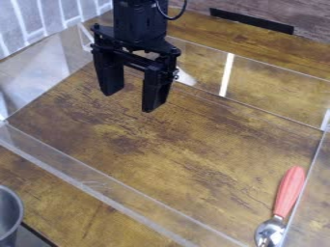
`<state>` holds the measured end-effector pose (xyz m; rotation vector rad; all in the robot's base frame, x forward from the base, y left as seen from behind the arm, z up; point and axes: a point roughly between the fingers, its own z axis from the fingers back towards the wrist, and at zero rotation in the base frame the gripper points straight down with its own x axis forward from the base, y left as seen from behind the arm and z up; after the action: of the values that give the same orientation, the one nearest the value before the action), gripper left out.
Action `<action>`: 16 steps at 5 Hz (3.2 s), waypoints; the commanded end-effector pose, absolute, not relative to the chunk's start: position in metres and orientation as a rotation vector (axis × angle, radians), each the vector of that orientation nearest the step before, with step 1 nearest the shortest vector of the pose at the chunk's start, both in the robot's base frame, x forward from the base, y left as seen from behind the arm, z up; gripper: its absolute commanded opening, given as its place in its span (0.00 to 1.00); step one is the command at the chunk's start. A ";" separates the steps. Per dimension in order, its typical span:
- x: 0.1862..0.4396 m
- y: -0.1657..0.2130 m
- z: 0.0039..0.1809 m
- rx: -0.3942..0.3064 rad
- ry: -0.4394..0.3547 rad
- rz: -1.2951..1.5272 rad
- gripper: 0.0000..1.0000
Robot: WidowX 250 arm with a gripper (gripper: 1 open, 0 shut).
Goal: Put the green object in the silver pot
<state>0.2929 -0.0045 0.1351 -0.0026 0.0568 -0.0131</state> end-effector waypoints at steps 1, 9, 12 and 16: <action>0.287 -0.010 0.122 0.006 0.087 -0.074 1.00; 0.308 -0.054 0.143 0.030 -0.006 -0.530 1.00; 0.317 -0.042 0.144 0.027 0.017 -0.537 1.00; 0.306 -0.042 0.141 0.044 0.024 -0.426 1.00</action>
<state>0.3027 -0.0467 0.1156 0.0375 0.1098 -0.4402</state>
